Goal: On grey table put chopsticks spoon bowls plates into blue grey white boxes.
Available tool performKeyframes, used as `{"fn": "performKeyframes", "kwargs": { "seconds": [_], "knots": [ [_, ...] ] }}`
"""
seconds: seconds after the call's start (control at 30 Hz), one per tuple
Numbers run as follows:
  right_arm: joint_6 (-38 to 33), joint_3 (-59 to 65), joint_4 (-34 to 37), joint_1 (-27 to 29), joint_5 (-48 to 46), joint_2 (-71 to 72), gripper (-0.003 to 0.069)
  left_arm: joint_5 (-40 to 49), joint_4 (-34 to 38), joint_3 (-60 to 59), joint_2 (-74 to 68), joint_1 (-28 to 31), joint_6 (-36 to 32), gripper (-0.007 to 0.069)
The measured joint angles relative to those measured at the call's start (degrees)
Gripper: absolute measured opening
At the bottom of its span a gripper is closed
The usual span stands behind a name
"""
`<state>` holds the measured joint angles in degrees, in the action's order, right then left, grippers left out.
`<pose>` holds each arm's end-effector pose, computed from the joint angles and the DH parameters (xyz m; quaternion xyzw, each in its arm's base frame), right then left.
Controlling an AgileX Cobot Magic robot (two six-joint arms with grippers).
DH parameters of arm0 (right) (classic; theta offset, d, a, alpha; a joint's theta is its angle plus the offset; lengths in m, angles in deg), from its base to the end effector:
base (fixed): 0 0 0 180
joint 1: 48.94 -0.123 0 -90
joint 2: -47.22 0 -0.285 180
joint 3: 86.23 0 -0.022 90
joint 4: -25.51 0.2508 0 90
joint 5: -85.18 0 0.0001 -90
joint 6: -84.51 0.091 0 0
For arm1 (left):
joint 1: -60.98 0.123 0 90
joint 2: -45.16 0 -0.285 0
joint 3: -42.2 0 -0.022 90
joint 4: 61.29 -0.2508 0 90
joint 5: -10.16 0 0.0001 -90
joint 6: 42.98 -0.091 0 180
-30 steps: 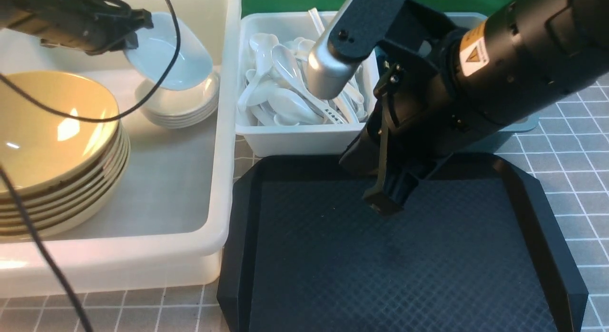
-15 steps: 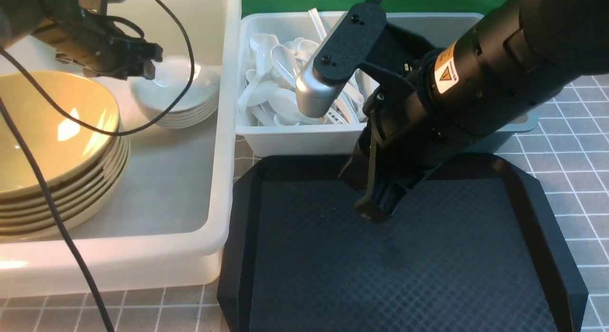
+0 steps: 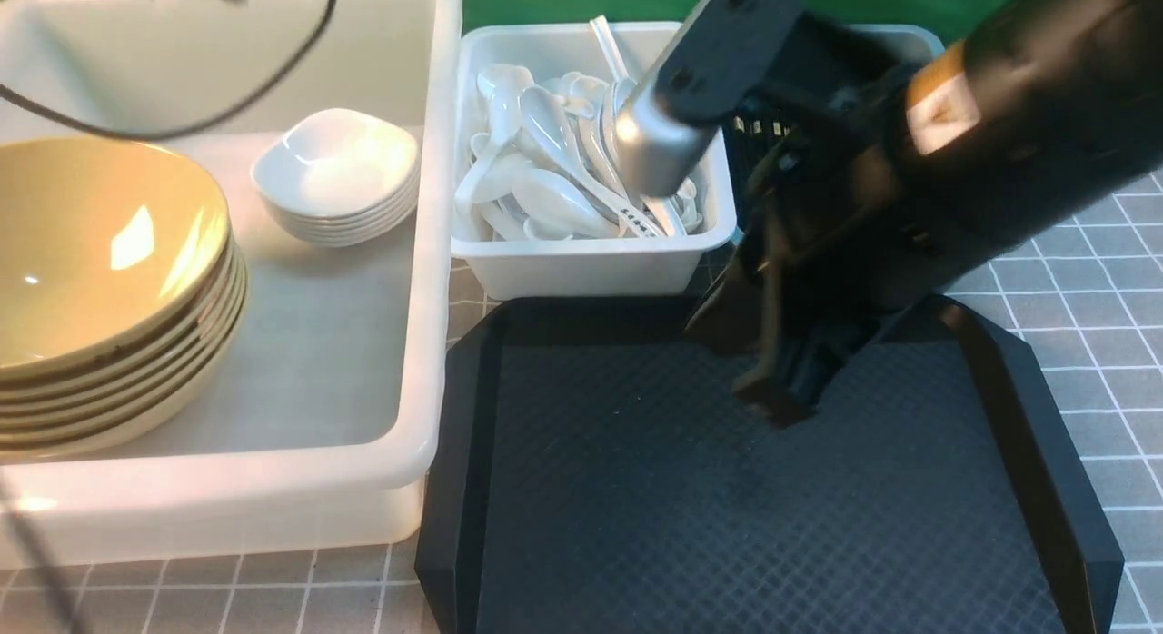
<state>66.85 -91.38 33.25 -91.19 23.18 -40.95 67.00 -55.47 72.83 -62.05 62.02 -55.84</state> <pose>0.2068 0.2024 0.3863 -0.4645 0.8306 0.1287 0.2788 0.3892 -0.0007 0.4126 0.0858 0.9134 -0.0019 0.3980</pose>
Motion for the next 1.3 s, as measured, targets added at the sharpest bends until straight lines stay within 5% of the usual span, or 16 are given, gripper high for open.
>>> {"fn": "performKeyframes", "kwargs": {
  "seconds": [0.17, 0.27, 0.83, 1.3],
  "knots": [
    [0.0, 2.46, -0.31, 0.0, 0.08, 6.35, 0.0049, 7.77, -1.65, -2.98, 9.27, -0.64, 0.35, 0.0059],
    [0.0, 6.13, -0.5, 0.0, 1.33, 10.11, 0.0052, 8.4, -1.9, -8.86, 15.73, -0.64, 0.47, 0.0005],
    [0.21, 22.69, -0.73, 0.0, 21.1, 29.4, 0.0071, -6.44, 0.54, -61.63, 63.48, -0.64, 0.67, -0.0011],
    [-1.32, 36.31, -0.41, 0.0, 37.92, 43.06, 0.0078, -7.49, 0.49, -74.45, 85.48, -0.64, 0.67, -0.0011]
  ]
}}
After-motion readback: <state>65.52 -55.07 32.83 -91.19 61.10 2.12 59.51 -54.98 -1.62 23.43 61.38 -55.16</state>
